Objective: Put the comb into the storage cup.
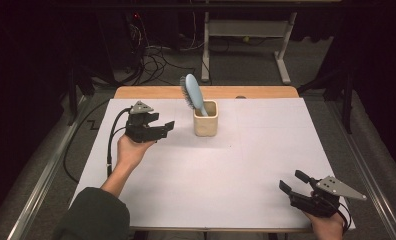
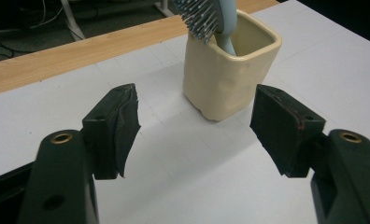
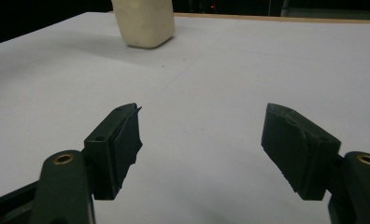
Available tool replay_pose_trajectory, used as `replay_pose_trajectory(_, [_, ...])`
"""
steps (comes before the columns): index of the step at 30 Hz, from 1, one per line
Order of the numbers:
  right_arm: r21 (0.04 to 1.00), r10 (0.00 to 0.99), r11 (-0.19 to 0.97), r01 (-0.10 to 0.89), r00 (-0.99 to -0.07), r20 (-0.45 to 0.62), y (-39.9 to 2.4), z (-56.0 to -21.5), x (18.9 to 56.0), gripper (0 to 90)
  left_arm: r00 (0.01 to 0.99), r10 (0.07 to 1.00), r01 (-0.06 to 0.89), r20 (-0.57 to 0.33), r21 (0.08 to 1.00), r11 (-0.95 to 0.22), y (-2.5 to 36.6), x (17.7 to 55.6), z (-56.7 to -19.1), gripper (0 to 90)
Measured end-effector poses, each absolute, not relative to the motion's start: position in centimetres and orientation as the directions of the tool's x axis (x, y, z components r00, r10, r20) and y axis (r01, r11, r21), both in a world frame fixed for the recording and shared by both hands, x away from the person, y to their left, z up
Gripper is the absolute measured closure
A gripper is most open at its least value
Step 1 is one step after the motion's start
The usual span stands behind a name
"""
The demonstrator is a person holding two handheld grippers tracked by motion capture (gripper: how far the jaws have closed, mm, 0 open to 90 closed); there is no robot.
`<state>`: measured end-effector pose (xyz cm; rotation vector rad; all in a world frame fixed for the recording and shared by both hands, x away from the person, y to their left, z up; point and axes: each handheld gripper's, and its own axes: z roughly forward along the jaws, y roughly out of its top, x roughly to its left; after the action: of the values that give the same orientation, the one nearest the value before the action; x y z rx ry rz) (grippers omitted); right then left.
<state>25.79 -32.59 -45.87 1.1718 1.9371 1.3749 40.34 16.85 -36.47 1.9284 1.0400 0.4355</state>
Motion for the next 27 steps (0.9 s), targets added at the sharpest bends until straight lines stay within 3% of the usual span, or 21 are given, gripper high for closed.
replay_pose_trajectory(27, [0.924,0.854,0.127,0.359,-0.513,0.082,-32.6,-45.9,25.8,28.6,0.593,0.803,0.483,-0.066,0.827,-0.289,17.6,38.8,-36.6,33.1])
